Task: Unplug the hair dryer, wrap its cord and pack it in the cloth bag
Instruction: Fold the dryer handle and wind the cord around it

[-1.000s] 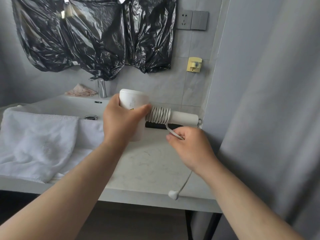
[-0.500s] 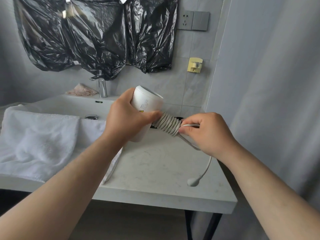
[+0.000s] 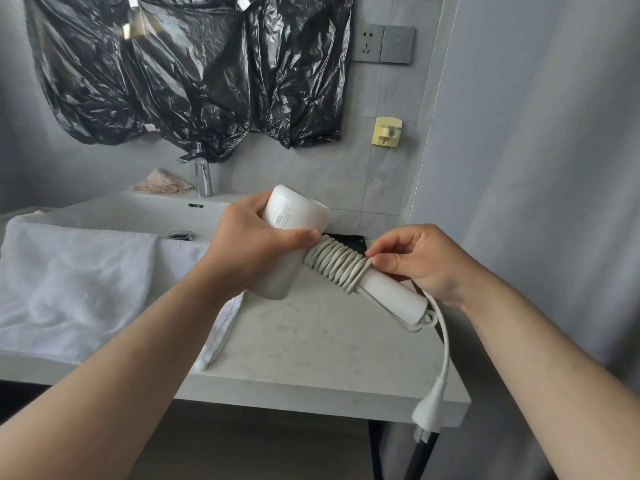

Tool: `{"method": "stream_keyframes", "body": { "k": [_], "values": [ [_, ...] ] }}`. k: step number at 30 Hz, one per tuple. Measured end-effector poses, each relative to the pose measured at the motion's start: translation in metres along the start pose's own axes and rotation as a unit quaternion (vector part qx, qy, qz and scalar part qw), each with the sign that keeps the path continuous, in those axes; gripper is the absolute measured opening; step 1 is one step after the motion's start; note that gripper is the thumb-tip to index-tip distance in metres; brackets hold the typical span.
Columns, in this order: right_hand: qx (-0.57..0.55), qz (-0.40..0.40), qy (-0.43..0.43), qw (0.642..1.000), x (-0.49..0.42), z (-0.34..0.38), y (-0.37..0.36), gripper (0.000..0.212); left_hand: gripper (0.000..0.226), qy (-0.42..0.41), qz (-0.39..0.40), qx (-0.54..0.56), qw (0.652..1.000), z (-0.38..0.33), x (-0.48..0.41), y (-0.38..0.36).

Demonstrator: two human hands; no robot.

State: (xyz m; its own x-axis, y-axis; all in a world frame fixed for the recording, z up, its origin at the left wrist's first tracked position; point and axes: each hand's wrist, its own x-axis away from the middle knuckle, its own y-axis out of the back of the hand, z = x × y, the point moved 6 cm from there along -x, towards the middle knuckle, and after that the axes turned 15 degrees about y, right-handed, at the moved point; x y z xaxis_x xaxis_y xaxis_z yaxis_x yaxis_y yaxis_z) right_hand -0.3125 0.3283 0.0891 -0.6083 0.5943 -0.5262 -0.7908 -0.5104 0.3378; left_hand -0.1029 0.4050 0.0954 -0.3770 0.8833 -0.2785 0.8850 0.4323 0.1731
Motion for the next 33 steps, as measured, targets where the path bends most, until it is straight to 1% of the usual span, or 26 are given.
{"method": "stream_keyframes", "body": {
  "k": [3, 6, 9, 11, 12, 14, 15, 17, 20, 22, 24, 26, 31, 33],
  "values": [
    [-0.028, 0.004, -0.016, 0.999, 0.000, -0.006, 0.001, 0.008, 0.040, 0.008, 0.003, 0.004, 1.000, 0.000, -0.001, -0.001],
    [-0.093, -0.020, -0.032, 0.995, 0.001, -0.016, 0.000, 0.005, 0.043, 0.020, 0.002, 0.016, 1.000, 0.004, -0.003, -0.003],
    [-0.191, -0.050, -0.072, 0.978, 0.009, -0.032, -0.006, 0.014, 0.047, 0.036, -0.004, 0.029, 0.999, 0.009, -0.002, -0.005],
    [-0.294, -0.078, -0.109, 0.946, 0.018, -0.043, -0.015, 0.009, 0.044, 0.053, -0.004, 0.050, 0.997, 0.014, -0.001, -0.008],
    [-0.364, -0.090, -0.119, 0.919, 0.021, -0.047, -0.020, 0.009, 0.043, 0.062, -0.003, 0.062, 0.996, 0.016, 0.000, -0.009],
    [-0.473, -0.100, -0.110, 0.868, 0.022, -0.050, -0.030, 0.016, 0.045, 0.077, 0.000, 0.079, 0.994, 0.019, 0.001, -0.012],
    [-0.498, -0.109, -0.101, 0.854, 0.022, -0.052, -0.033, 0.015, 0.044, 0.083, -0.001, 0.086, 0.993, 0.020, 0.001, -0.012],
    [-0.511, -0.126, -0.082, 0.846, 0.020, -0.055, -0.037, 0.013, 0.038, 0.092, -0.013, 0.097, 0.991, 0.021, 0.002, -0.012],
    [-0.534, -0.134, -0.080, 0.831, 0.021, -0.060, -0.049, 0.019, 0.045, 0.100, -0.053, 0.086, 0.990, 0.023, 0.003, -0.013],
    [-0.543, -0.171, -0.099, 0.816, 0.023, -0.068, -0.051, 0.014, 0.047, 0.105, -0.067, 0.084, 0.989, 0.027, 0.004, -0.015],
    [-0.529, -0.215, -0.122, 0.812, 0.024, -0.074, -0.050, 0.025, 0.042, 0.115, -0.073, 0.093, 0.986, 0.032, 0.003, -0.017],
    [-0.500, -0.251, -0.137, 0.818, 0.025, -0.076, -0.049, 0.032, 0.042, 0.123, -0.083, 0.098, 0.984, 0.036, 0.002, -0.017],
    [-0.427, -0.302, -0.139, 0.841, 0.024, -0.076, -0.046, 0.033, 0.045, 0.146, -0.097, 0.106, 0.979, 0.044, 0.001, -0.017],
    [-0.372, -0.302, -0.131, 0.868, 0.026, -0.074, -0.047, 0.029, 0.041, 0.150, -0.111, 0.112, 0.976, 0.045, 0.000, -0.017]
  ]
}}
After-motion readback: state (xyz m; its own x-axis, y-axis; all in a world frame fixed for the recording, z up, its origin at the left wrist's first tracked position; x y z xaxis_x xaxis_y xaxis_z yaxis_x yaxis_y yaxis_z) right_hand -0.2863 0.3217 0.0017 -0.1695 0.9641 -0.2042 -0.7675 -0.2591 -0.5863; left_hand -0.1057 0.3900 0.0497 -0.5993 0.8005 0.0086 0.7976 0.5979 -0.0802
